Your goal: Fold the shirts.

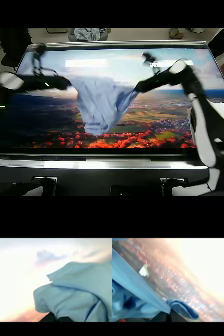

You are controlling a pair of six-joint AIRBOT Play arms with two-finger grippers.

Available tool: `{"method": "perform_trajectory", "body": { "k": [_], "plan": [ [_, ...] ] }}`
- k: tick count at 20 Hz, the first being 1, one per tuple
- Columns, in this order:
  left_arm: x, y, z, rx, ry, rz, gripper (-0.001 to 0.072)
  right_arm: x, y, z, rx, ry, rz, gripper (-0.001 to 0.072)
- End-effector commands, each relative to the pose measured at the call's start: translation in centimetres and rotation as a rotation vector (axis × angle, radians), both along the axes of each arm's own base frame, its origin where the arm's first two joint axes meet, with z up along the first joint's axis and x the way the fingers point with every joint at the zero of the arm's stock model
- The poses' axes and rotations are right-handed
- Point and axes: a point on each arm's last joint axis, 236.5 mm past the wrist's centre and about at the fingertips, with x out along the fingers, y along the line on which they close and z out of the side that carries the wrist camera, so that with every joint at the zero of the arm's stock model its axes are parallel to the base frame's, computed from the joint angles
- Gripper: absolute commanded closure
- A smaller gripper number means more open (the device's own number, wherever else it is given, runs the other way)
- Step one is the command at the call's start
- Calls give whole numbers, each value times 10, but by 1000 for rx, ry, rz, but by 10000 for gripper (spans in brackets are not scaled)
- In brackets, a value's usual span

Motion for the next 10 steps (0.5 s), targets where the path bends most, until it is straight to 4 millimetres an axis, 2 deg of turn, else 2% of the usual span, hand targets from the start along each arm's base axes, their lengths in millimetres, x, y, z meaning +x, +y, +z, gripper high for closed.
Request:
{"method": "perform_trajectory", "body": {
  "k": [1,2,3,4,5,6,7,9,10],
  "plan": [
    [-38,55,207,-55,-436,167,675,-16,-95,197,-185,-516,-193,668],
    [-63,68,259,-104,-549,218,675,-40,-114,254,-227,-662,-257,668],
    [-89,74,298,-139,-642,246,675,-67,-123,299,-254,-787,-305,668],
    [-114,74,328,-180,-719,256,675,-97,-127,340,-268,-902,-344,668],
    [-140,65,353,-233,-787,231,675,-122,-122,369,-241,-987,-357,668],
    [-162,56,370,-275,-835,201,675,-146,-116,392,-212,-1054,-361,668],
    [-177,48,379,-293,-862,172,675,-164,-114,406,-204,-1095,-365,668],
    [-200,36,387,-310,-888,128,675,-191,-114,422,-212,-1147,-374,668],
    [-204,36,388,-311,-891,124,674,-200,-112,425,-213,-1160,-373,667]
  ]
}}
